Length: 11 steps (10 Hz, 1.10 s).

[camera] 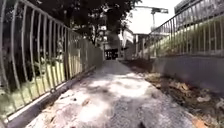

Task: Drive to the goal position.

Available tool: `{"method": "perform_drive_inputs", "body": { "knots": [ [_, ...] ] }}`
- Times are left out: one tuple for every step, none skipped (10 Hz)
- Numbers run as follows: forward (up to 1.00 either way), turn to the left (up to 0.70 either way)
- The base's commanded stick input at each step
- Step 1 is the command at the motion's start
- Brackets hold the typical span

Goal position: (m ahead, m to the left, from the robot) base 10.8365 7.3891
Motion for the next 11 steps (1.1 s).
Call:
{"method": "perform_drive_inputs", "body": {
  "knots": [
    [0.5, 0.0],
    [0.5, 0.0],
    [0.5, 0.0],
    [0.5, 0.0],
    [0.5, 0.0],
    [0.5, 0.0],
    [0.5, 0.0],
    [0.5, 0.0],
    [0.5, 0.0],
    [0.5, 0.0],
    [0.5, 0.0]
  ]
}}
